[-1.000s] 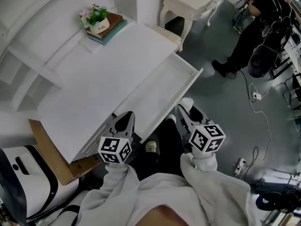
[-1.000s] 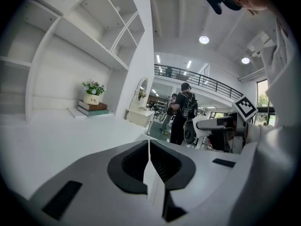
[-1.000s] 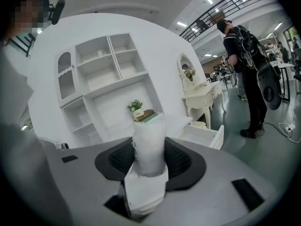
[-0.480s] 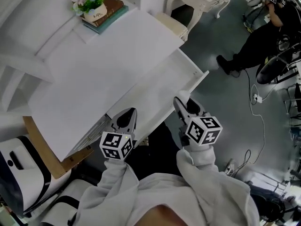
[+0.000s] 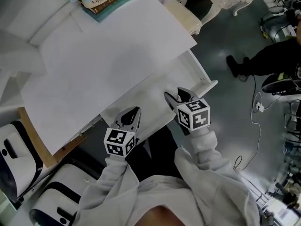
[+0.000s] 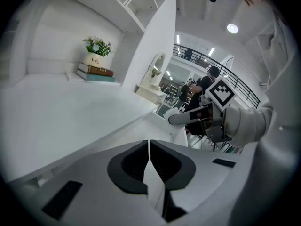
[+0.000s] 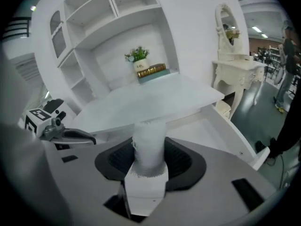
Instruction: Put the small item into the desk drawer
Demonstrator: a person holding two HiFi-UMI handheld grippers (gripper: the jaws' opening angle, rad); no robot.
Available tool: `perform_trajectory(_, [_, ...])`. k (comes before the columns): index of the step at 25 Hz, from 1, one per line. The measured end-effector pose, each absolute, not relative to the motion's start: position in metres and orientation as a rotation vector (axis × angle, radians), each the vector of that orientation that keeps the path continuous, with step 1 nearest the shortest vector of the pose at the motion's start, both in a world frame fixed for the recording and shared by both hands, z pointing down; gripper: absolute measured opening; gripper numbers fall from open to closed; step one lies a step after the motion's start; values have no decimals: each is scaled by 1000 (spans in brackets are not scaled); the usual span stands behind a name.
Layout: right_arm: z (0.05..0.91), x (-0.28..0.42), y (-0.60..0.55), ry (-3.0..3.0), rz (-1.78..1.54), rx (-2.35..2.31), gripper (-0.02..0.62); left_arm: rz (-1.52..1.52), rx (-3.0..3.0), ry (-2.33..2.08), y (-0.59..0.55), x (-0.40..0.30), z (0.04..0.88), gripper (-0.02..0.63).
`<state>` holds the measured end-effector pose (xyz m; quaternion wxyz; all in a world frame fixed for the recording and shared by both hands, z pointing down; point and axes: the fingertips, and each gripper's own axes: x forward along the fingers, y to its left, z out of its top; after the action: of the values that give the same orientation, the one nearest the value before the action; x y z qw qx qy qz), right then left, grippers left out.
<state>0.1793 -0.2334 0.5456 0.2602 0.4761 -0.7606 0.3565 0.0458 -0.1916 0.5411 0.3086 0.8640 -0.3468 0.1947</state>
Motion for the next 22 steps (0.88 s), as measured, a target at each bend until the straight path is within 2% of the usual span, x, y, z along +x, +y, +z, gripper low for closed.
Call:
perform_trajectory(10, [626,168,-272,-1984,909,923,195,613,2159,-962,-198,52,584,26])
perform_trajectory(22, [702,169,-283,-1833,900,819,195,659,2016,-1009,-199,37,618,26])
